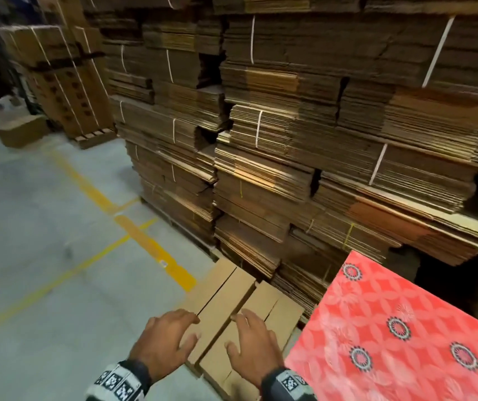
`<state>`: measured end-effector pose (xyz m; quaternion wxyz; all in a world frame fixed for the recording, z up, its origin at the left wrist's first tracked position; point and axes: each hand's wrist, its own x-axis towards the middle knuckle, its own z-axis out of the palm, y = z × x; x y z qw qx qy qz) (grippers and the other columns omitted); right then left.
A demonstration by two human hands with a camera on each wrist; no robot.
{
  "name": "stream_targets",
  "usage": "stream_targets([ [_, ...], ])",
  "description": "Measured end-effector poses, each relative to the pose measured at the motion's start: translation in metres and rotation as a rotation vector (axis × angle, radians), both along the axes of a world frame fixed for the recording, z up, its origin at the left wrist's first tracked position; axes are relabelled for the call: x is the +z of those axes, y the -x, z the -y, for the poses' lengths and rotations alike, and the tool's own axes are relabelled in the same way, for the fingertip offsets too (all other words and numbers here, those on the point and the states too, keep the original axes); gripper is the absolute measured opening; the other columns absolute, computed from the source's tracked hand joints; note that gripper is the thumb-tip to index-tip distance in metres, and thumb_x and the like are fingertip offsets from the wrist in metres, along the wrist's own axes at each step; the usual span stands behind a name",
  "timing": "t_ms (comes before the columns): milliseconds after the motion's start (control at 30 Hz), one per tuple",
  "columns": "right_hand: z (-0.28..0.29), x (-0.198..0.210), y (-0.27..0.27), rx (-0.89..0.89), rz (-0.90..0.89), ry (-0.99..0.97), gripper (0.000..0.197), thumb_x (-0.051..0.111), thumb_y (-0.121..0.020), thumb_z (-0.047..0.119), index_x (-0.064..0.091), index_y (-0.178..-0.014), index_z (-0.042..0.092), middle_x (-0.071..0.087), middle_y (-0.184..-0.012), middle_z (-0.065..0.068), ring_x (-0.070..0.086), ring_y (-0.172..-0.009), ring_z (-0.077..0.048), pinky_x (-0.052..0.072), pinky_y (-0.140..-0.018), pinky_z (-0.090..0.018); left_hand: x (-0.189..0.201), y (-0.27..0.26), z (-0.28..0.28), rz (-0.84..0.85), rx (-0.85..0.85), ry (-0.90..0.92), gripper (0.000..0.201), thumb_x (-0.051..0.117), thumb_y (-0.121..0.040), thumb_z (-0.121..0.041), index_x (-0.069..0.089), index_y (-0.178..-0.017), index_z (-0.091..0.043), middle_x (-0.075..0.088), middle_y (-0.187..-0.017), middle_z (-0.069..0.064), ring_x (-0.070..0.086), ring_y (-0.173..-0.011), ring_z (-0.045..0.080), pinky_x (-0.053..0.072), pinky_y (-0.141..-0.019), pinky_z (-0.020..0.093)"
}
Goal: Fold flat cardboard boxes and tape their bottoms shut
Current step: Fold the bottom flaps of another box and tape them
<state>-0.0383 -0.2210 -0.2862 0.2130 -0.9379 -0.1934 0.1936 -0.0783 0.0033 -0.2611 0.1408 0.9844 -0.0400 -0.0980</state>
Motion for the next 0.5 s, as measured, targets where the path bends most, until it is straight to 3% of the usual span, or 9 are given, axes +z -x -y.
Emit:
stream_targets([
  [67,-0.006,-0.009,-0.02,-0.063,-0.035,-0.005,0.058,0.049,-0.097,0.045,0.033,-0.152,0.032,0.021,-0.165,0.004,0.021,-0.151,-0.017,0.031,-0.117,-0.043,-0.002,-0.025,-0.009,-0.046,-0.013,0.01,0.073,0.01,-0.079,-0.067,0.053,-0.13,-0.038,0.054,-0.128,-0.023,0.05,-0.122,0.001,0.038,-0.098,0.029],
  [167,-0.014,-0.031,-0.042,-0.188,-0.082,0.005,0.062,0.049,-0.097,0.045,0.031,-0.154,0.03,0.021,-0.166,0.003,0.022,-0.151,-0.019,0.031,-0.119,-0.044,-0.019,-0.064,-0.021,-0.138,-0.004,0.103,0.054,0.032,-0.086,-0.061,0.058,-0.125,-0.034,0.059,-0.123,-0.02,0.057,-0.113,0.005,0.045,-0.097,0.033],
  [267,-0.019,-0.06,-0.053,-0.33,-0.178,0.039,0.074,0.052,-0.098,0.042,0.017,-0.161,0.026,0.01,-0.17,-0.001,0.014,-0.155,-0.022,0.027,-0.122,-0.046,-0.056,-0.097,-0.033,-0.209,0.026,0.205,0.055,0.039,-0.081,-0.064,0.063,-0.117,-0.03,0.065,-0.116,-0.016,0.063,-0.1,0.008,0.051,-0.092,0.033],
  [367,-0.026,-0.098,-0.057,-0.451,-0.265,0.032,0.086,0.055,-0.095,0.04,0.004,-0.164,0.026,0.001,-0.172,-0.002,0.008,-0.157,-0.022,0.024,-0.123,-0.045,-0.1,-0.124,-0.043,-0.278,-0.009,0.173,0.039,0.054,-0.092,-0.049,0.061,-0.124,-0.028,0.065,-0.125,-0.009,0.063,-0.107,0.016,0.05,-0.091,0.03],
  [433,-0.03,-0.13,-0.056,-0.52,-0.291,0.048,0.087,0.054,-0.094,0.042,0.005,-0.164,0.025,0.005,-0.171,-0.005,0.011,-0.157,-0.024,0.026,-0.123,-0.044,-0.133,-0.138,-0.049,-0.319,-0.063,0.158,0.034,0.059,-0.096,-0.04,0.059,-0.127,-0.029,0.063,-0.128,-0.008,0.062,-0.112,0.017,0.05,-0.095,0.034],
  [500,-0.033,-0.17,-0.057,-0.595,-0.347,0.078,0.088,0.051,-0.091,0.045,0.007,-0.163,0.023,0.01,-0.171,-0.008,0.015,-0.156,-0.026,0.031,-0.12,-0.048,-0.167,-0.148,-0.051,-0.432,-0.117,0.15,0.031,0.056,-0.095,-0.042,0.06,-0.123,-0.029,0.065,-0.124,-0.007,0.063,-0.109,0.019,0.051,-0.094,0.037],
])
